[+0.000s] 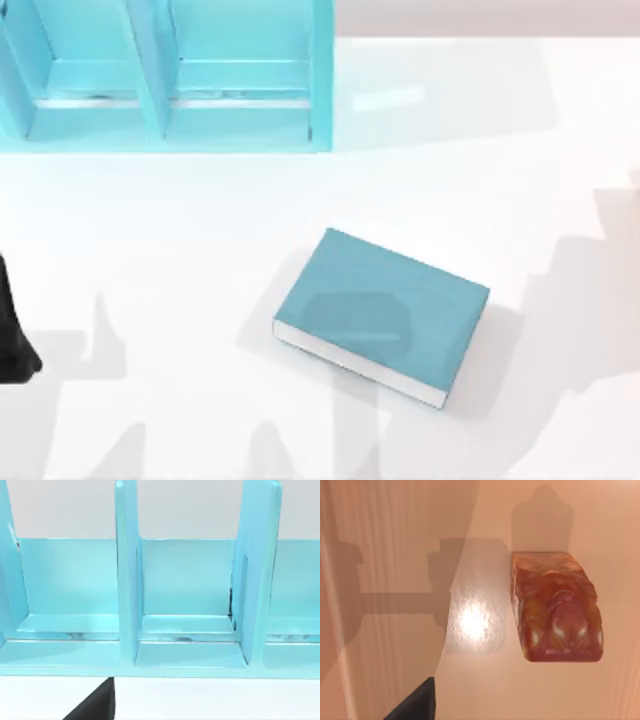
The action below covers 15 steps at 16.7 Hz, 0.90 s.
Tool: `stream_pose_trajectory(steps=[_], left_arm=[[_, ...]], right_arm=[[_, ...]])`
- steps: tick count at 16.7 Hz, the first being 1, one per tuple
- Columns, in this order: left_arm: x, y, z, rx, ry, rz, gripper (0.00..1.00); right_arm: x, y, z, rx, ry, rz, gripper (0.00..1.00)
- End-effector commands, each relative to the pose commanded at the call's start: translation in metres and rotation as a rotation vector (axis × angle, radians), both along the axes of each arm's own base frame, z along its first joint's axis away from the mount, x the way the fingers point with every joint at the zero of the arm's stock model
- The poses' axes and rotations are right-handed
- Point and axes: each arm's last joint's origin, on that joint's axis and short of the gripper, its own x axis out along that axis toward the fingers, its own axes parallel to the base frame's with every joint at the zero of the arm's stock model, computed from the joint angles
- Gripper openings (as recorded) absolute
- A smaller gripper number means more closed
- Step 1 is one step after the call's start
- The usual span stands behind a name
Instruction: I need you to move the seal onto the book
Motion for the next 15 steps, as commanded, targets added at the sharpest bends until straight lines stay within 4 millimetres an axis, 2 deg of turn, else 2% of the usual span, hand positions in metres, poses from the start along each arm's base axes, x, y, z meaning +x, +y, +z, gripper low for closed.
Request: stream_pose_trajectory(steps=[4,6,15], left_arm=[[0.0,0.0,0.0,0.0,0.0,0.0,1.0],[0.0,0.0,0.0,0.0,0.0,0.0,1.0],[0.0,0.0,0.0,0.0,0.0,0.0,1.0]], right_arm=[[0.0,0.002,0.0,-0.001,-0.002,0.004,1.0],[0.001,0.001,-0.01,0.0,0.0,0.001,1.0],[0.001,0.0,-0.093,0.0,0.001,0.0,1.0]])
